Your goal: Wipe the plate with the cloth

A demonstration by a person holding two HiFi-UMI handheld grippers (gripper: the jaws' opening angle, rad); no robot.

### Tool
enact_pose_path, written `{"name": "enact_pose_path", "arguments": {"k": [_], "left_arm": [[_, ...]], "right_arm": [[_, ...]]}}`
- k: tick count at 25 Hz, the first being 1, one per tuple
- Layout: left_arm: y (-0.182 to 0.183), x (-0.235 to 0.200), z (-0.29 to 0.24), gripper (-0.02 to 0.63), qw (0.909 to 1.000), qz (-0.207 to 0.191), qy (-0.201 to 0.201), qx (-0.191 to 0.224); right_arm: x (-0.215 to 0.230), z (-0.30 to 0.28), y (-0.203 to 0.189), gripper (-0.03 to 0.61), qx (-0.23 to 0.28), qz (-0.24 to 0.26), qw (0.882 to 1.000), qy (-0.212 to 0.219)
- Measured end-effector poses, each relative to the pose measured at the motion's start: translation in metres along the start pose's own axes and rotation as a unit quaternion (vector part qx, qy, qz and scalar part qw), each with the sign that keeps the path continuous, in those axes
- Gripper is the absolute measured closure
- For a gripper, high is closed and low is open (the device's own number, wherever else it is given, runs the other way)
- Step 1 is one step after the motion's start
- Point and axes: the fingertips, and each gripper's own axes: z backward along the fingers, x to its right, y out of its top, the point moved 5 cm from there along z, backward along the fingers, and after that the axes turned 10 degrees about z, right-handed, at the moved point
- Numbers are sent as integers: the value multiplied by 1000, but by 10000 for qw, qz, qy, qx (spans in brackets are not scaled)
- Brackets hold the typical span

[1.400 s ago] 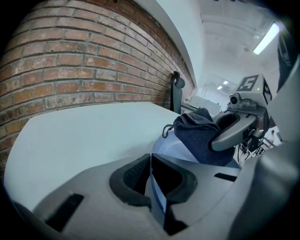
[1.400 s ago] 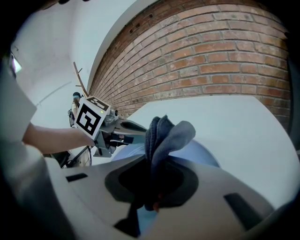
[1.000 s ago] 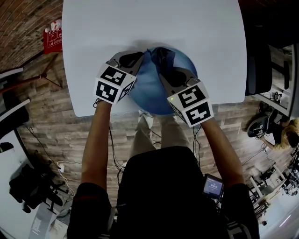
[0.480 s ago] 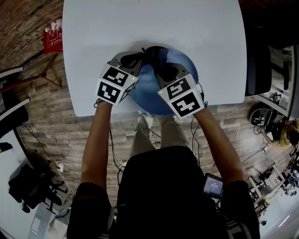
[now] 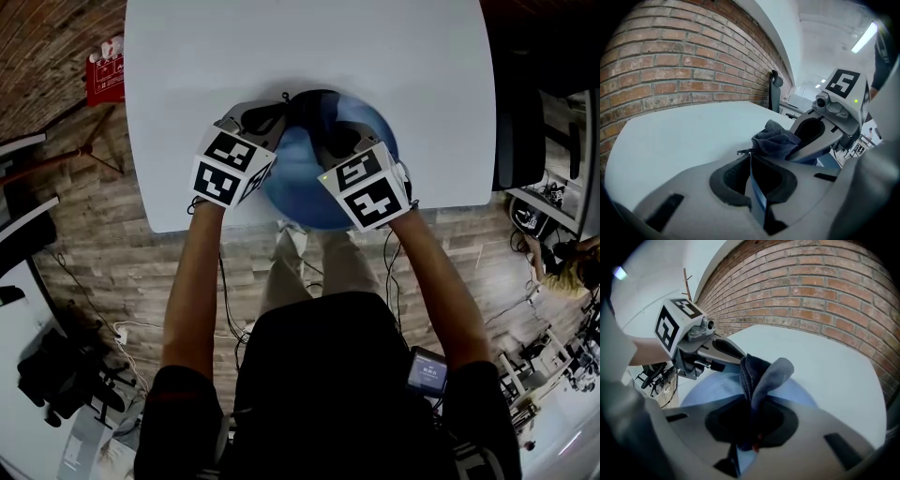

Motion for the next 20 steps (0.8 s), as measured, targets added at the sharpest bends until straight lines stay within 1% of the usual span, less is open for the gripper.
{"name": "enact_pose_path", "arguments": {"k": [6,12,20], "left_arm": [[-1,2,0,584,10000,19,23,21],[-2,1,0,584,10000,23,35,10],[-2,1,0,584,10000,55,46,13]], "right_arm": [[5,7,-9,518,-101,-59,9999,-83],[9,15,-22,518,-148,-291,9994,-93],[10,26,-37,518,-334,-315,9989,-78]]}}
